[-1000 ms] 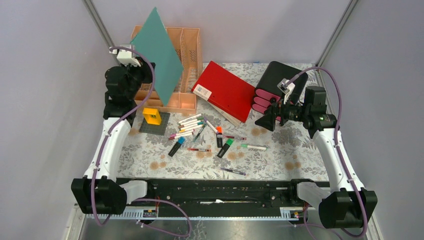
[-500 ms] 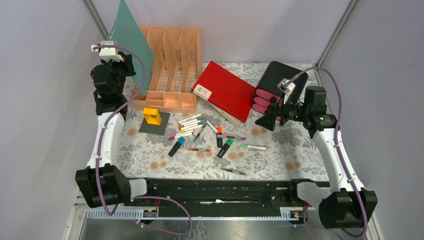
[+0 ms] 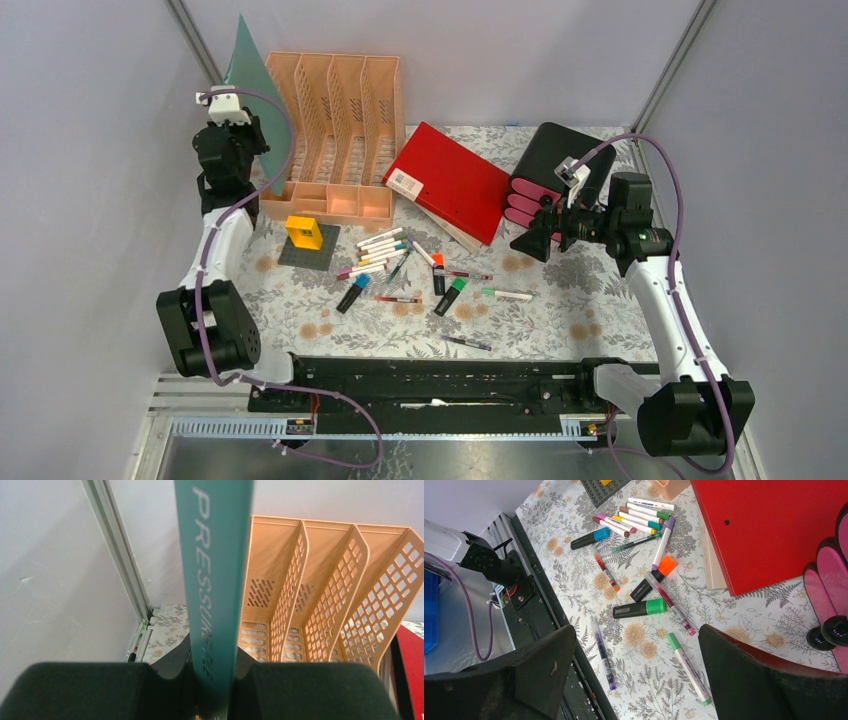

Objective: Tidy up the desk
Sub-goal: Place the folder in the storage box.

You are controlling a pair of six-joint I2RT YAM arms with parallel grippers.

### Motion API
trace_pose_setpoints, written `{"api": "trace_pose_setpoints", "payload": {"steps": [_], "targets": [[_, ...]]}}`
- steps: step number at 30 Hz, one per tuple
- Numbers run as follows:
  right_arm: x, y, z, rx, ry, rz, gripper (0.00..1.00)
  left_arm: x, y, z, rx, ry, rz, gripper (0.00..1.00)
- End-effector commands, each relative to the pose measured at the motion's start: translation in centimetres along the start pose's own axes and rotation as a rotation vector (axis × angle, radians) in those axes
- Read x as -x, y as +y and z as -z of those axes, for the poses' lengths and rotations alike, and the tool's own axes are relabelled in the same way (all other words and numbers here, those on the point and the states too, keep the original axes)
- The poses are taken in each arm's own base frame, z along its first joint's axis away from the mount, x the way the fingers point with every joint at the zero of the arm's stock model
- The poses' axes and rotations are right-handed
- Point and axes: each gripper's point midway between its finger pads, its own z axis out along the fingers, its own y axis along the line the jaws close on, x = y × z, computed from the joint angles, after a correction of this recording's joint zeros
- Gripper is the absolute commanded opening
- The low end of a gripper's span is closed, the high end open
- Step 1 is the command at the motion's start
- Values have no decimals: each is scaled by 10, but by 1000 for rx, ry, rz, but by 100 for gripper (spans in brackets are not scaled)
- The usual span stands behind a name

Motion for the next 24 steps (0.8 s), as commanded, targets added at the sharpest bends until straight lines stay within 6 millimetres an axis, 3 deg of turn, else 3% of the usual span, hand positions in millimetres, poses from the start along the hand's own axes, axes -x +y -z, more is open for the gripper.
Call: {"api": "trace_pose_setpoints", "payload": {"steps": [1, 12, 24], "targets": [[5, 0, -1, 10, -14, 34, 100, 46, 2, -10, -18, -183, -42, 0], [5, 1, -1, 12, -15, 44, 100, 3, -7, -57, -122, -167, -77, 0], [2, -3, -4, 18, -2, 27, 100, 17, 2, -76, -159, -259, -44, 0]]}}
